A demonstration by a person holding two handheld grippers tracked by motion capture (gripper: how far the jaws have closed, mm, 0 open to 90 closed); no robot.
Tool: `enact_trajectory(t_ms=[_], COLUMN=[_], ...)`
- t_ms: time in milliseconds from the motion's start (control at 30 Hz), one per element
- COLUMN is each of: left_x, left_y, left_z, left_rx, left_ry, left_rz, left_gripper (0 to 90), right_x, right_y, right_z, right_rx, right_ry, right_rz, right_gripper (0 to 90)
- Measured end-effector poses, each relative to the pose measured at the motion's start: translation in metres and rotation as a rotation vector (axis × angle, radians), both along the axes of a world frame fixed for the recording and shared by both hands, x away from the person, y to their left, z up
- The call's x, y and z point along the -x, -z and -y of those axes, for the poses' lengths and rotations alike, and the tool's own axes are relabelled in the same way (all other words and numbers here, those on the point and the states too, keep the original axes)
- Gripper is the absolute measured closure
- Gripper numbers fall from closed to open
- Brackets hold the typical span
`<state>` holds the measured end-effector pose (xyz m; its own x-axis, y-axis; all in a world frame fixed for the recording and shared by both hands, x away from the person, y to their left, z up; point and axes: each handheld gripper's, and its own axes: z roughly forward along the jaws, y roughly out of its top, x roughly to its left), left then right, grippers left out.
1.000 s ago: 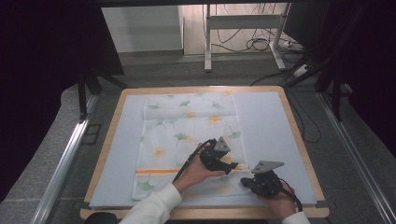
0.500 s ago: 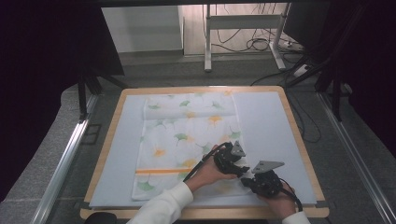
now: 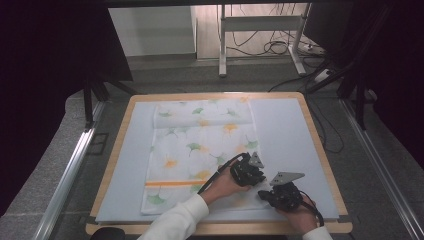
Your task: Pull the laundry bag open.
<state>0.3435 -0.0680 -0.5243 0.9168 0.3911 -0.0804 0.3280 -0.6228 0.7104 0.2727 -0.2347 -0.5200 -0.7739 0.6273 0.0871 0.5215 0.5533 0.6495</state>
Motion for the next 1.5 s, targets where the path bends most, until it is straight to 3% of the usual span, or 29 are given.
enact_trajectory(t_ms=[500,667,967,1033,1100,1200,1367,1500], left_x=[0.002,0.0,0.0,0.002,0.005,0.008,0.001,0.0], left_y=[-0.001,-0.001,-0.002,-0.003,-0.003,-0.004,-0.003,-0.004], left_z=[0.0,0.0,-0.001,-0.001,0.0,0.001,0.007,0.01], left_rx=[-0.003,0.007,0.002,0.0,-0.012,-0.047,-0.02,-0.043], left_ry=[-0.003,-0.012,-0.01,-0.009,0.002,0.031,0.031,0.02], left_rz=[-0.009,-0.037,-0.046,-0.037,-0.003,0.028,-0.044,-0.053], left_gripper=[85.8,86.0,90.0,90.0,90.0,89.8,84.2,86.0], right_x=[-0.001,-0.001,-0.001,-0.001,-0.001,-0.002,-0.002,-0.002], right_y=[0.0,0.0,0.0,0.0,0.0,0.0,0.0,0.0], right_z=[0.0,0.001,0.0,0.0,0.0,0.001,0.001,0.001], right_rx=[-0.006,-0.005,0.001,0.001,-0.002,-0.008,-0.009,-0.01], right_ry=[0.0,-0.004,0.001,0.003,0.005,0.004,0.006,0.005], right_rz=[-0.006,-0.005,-0.007,-0.008,-0.016,-0.021,-0.024,-0.023], right_gripper=[88.7,88.7,89.2,89.2,89.2,89.2,89.2,89.2])
